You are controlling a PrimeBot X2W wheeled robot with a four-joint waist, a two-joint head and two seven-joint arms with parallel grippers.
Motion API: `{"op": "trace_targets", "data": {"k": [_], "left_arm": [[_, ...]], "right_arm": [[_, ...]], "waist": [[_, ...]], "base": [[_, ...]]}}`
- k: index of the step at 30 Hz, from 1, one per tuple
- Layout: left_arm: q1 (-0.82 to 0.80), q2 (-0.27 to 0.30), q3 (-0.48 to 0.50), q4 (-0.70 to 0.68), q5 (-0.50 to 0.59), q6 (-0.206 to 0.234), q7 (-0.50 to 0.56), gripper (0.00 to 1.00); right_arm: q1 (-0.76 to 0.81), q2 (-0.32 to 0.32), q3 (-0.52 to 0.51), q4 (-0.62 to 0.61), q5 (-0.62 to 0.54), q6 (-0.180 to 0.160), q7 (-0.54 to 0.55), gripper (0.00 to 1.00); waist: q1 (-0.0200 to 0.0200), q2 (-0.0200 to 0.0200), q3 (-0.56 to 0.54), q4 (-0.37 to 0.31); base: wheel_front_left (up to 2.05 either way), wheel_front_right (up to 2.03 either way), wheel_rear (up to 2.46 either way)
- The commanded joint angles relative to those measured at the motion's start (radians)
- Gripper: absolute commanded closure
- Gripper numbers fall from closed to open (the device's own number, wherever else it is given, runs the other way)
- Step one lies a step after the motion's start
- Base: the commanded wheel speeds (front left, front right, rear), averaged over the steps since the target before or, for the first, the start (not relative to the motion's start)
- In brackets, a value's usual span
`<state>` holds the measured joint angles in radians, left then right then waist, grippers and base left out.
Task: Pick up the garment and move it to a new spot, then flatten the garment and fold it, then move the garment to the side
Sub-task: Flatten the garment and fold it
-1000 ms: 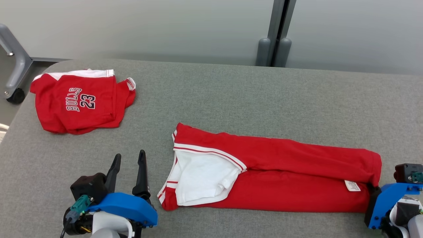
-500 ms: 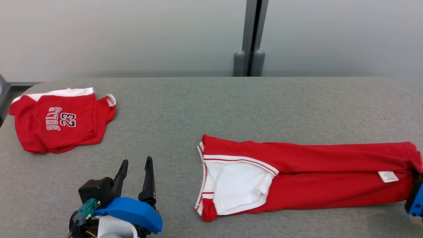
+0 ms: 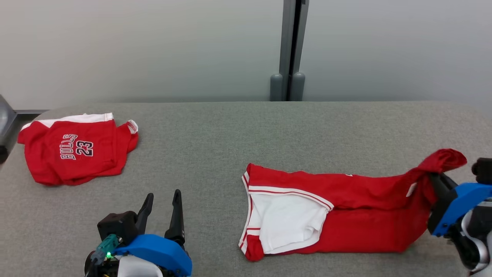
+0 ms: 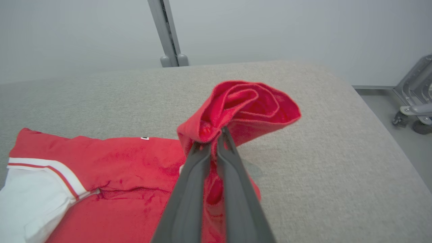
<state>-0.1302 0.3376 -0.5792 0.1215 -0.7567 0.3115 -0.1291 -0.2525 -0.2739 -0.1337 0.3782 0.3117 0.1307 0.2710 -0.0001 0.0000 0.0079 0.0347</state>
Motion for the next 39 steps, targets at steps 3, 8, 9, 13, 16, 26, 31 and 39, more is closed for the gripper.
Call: {"op": "trace_targets", "data": {"k": [3, 8, 9, 13, 16, 26, 31, 39], "left_arm": [[0.007, -0.001, 0.003, -0.002, -0.005, 0.003, -0.002, 0.00], [0.005, 0.000, 0.003, -0.002, -0.006, 0.003, -0.005, 0.00], [0.003, -0.001, 0.001, -0.003, -0.007, 0.002, -0.004, 0.00], [-0.011, -0.004, 0.001, -0.003, -0.008, -0.002, -0.005, 0.00], [-0.025, -0.010, -0.001, -0.003, -0.006, -0.004, -0.007, 0.00], [-0.053, -0.030, -0.001, 0.021, -0.009, -0.017, -0.030, 0.00], [-0.062, -0.037, 0.000, 0.035, -0.012, -0.020, -0.038, 0.00], [-0.066, -0.047, -0.017, 0.047, -0.008, -0.027, -0.046, 0.00]], "right_arm": [[0.033, 0.027, 0.066, -0.119, 0.039, 0.000, 0.041, 1.00], [0.056, 0.073, 0.188, -0.237, 0.089, 0.000, 0.093, 1.00], [0.055, 0.083, 0.213, -0.244, 0.099, 0.000, 0.098, 1.00], [0.024, 0.125, 0.302, -0.217, 0.133, 0.000, 0.096, 1.00], [-0.007, 0.150, 0.345, -0.154, 0.143, 0.000, 0.086, 1.00], [-0.116, 0.194, 0.388, 0.105, 0.125, 0.000, 0.022, 0.96], [-0.160, 0.212, 0.437, 0.164, 0.164, 0.000, -0.016, 0.00], [-0.162, 0.202, 0.471, 0.104, 0.209, 0.000, -0.094, 0.00]], "waist": [[0.0001, 0.0000, -0.008, 0.028], [0.0001, 0.0000, -0.005, 0.069], [0.0001, 0.0000, -0.003, 0.079], [0.0001, 0.0000, 0.013, 0.108], [0.0001, 0.0000, 0.029, 0.130], [0.0001, 0.0000, 0.077, 0.174], [0.0001, 0.0000, 0.084, 0.168], [0.0001, 0.0000, 0.081, 0.123]], "base": [[0.00, 0.00, 0.00], [0.00, 0.00, 0.00], [0.00, 0.00, 0.00], [0.00, 0.00, 0.00], [0.00, 0.00, 0.00], [0.00, 0.00, 0.00], [0.00, 0.00, 0.00], [0.00, 0.00, 0.00]]}}
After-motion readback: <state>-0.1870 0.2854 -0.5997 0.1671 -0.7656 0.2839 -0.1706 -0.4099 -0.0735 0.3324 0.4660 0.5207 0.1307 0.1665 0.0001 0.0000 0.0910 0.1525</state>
